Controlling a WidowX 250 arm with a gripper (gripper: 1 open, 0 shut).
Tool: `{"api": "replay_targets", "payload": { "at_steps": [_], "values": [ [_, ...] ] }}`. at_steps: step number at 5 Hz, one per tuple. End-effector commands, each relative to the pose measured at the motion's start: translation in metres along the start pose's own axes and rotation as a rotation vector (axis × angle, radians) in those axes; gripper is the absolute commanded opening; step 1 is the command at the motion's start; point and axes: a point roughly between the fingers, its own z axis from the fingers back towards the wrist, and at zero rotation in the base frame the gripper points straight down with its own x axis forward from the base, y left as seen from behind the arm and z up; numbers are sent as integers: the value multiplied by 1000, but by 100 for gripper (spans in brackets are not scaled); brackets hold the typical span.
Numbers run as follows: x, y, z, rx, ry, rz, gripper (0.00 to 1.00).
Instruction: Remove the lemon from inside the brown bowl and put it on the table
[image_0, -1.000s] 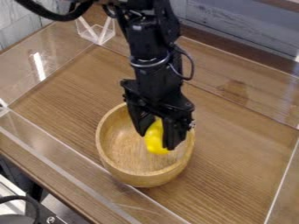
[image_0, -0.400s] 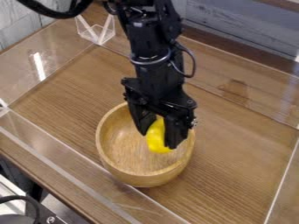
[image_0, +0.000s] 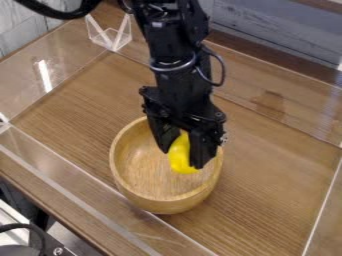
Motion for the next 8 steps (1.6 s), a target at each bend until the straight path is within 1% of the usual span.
{"api": "replay_targets", "payload": {
  "at_steps": [1,8],
  "values": [
    [10,-5,15,5,-63,-12,0],
    [10,-11,16,-2,-68,-7,0]
  ]
}}
